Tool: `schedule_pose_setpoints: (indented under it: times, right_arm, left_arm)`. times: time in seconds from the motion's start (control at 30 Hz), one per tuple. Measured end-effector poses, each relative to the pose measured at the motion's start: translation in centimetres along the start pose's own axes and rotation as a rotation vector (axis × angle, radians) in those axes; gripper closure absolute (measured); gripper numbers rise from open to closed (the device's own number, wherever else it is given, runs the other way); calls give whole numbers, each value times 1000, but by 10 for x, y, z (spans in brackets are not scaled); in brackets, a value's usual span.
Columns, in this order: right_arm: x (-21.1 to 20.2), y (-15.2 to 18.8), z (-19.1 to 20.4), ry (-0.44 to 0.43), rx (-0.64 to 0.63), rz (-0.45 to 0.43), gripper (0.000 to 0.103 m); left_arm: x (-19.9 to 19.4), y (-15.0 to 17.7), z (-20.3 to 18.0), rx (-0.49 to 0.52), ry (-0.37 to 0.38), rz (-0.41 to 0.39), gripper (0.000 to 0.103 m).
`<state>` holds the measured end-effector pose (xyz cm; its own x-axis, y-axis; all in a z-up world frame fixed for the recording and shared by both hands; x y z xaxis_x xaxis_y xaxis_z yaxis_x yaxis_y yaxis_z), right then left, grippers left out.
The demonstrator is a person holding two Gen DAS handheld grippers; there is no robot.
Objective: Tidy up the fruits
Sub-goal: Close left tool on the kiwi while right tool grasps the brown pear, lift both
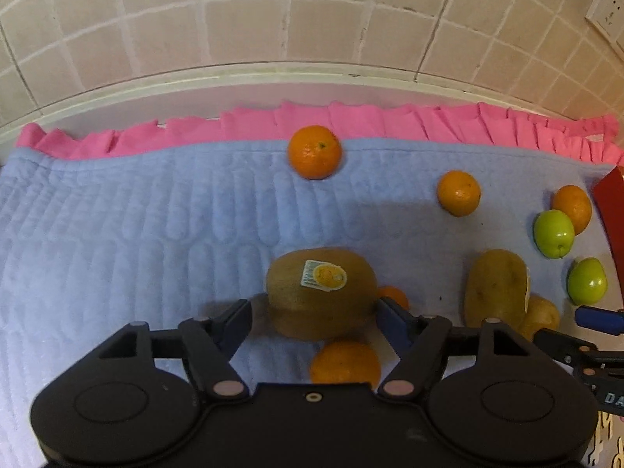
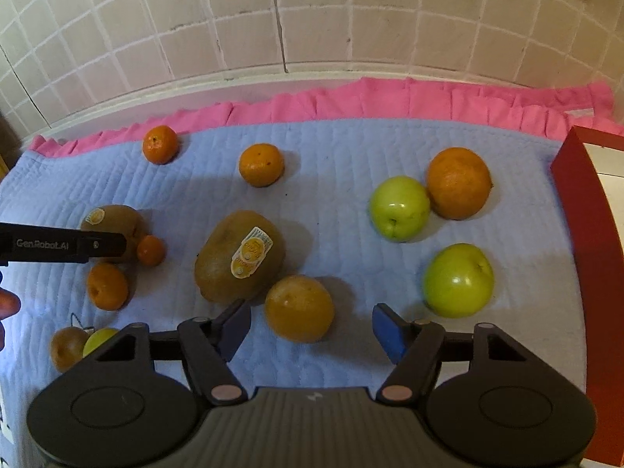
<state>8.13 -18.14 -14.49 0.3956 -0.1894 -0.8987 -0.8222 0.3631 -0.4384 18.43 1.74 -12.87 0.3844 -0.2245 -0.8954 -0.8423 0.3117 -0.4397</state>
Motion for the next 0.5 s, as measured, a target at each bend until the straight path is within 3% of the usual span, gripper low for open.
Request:
schedule_pose_setpoints:
  times: [0.17,0.37,0.5]
  right_arm:
    - [11,0,-2,6,7,17,34]
    - [23,0,-3,-18,26,34,44]
    - [23,0,-3,-36,27,31,54]
  left_arm:
    - [11,-2,-4,12,-14,4,16]
    - [14,-7,-2,3,5,-7,15]
    - [11,-5,-4,25,-17,-25,23]
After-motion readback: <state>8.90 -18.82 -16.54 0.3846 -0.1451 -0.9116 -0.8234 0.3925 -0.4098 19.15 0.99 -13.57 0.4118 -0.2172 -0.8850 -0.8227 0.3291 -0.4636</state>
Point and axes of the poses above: each gripper's, at about its wrist camera, not at the fingertips, and x roughly the way its jaws point, z to its left, y to its underside, the point moved 4 cm from there along x, roughly the way its jaws point, and after that the axes turned 3 degrees about -y, right-handed, at the moved point
